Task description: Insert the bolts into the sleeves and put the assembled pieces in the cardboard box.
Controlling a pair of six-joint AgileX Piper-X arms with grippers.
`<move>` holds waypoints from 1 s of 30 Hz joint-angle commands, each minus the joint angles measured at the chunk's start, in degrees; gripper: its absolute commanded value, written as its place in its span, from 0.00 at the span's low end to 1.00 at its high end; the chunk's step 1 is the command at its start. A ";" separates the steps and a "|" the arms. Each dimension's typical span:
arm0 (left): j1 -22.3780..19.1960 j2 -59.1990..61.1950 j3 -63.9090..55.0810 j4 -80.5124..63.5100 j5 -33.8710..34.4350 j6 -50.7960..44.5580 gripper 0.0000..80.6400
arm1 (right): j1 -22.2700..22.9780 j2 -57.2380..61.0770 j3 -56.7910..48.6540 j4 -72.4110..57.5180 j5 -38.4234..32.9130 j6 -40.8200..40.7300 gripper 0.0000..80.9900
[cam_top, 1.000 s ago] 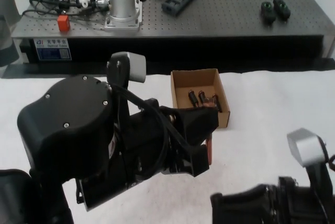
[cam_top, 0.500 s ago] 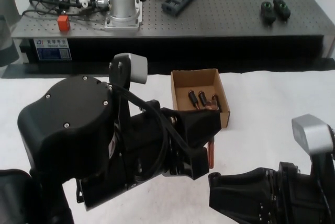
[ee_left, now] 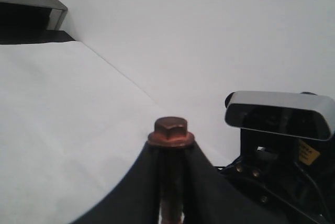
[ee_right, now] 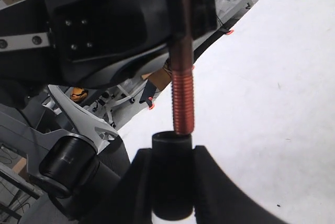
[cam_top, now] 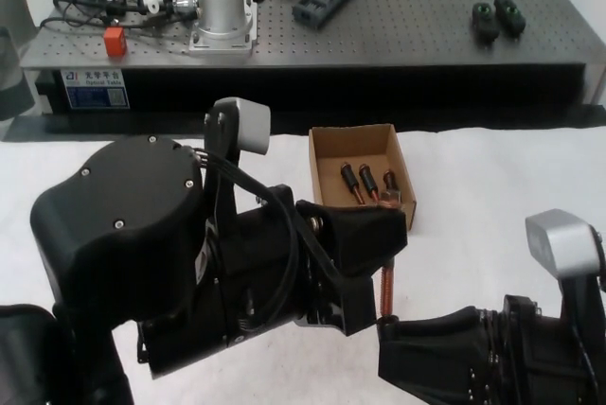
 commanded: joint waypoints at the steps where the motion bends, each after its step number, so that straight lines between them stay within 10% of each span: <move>1: 0.12 -0.14 -0.40 -1.46 2.78 -1.67 0.01 | 0.08 0.28 -0.17 -1.11 -0.01 0.28 0.01; 18: 0.12 -0.14 -0.40 -1.18 3.95 -2.26 0.01 | 0.08 0.28 -0.17 -9.27 3.72 0.28 0.01; 26: 0.12 -0.14 -0.40 -1.06 2.65 -5.46 0.56 | 0.08 0.28 -0.17 -11.96 7.76 0.28 0.01; 30: 0.41 -0.55 -0.40 -0.91 1.24 -3.28 0.56 | -0.34 0.28 -0.17 -11.49 14.70 0.00 0.01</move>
